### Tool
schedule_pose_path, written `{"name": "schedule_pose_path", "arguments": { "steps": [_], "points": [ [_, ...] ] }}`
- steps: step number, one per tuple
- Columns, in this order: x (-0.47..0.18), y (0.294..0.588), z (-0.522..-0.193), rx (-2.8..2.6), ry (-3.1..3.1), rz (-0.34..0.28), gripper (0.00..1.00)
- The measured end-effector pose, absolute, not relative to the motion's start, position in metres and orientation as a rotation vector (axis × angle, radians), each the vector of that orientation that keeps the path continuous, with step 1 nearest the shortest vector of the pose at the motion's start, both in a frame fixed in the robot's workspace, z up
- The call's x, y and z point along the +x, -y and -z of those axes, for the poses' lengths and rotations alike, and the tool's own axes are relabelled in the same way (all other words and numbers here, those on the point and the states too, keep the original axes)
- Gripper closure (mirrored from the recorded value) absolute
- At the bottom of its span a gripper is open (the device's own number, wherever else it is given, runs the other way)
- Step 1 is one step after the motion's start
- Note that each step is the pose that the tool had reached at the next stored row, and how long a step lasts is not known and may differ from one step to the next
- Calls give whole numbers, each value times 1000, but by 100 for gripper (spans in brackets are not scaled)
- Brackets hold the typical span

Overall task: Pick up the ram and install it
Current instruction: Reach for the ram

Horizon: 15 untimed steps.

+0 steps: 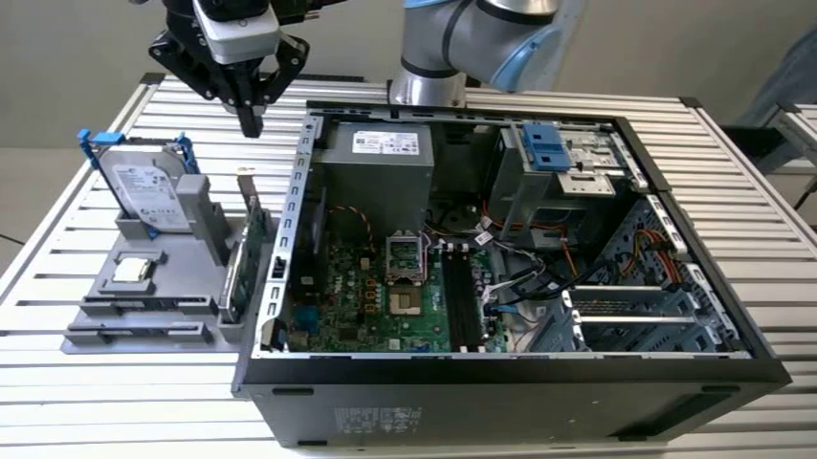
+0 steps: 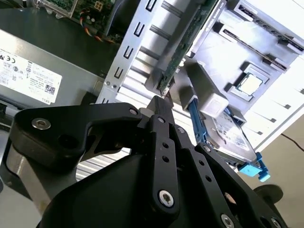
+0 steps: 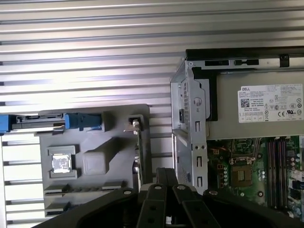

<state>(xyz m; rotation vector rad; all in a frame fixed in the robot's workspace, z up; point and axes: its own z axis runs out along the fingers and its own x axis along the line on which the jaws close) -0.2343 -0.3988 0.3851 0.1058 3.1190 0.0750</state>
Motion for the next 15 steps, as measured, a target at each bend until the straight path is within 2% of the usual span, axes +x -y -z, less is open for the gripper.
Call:
{"name": "schedule_pose_path", "arguments": {
  "steps": [15],
  "points": [
    [-262,399,-383,92,-3120,-75,100]
  ]
}}
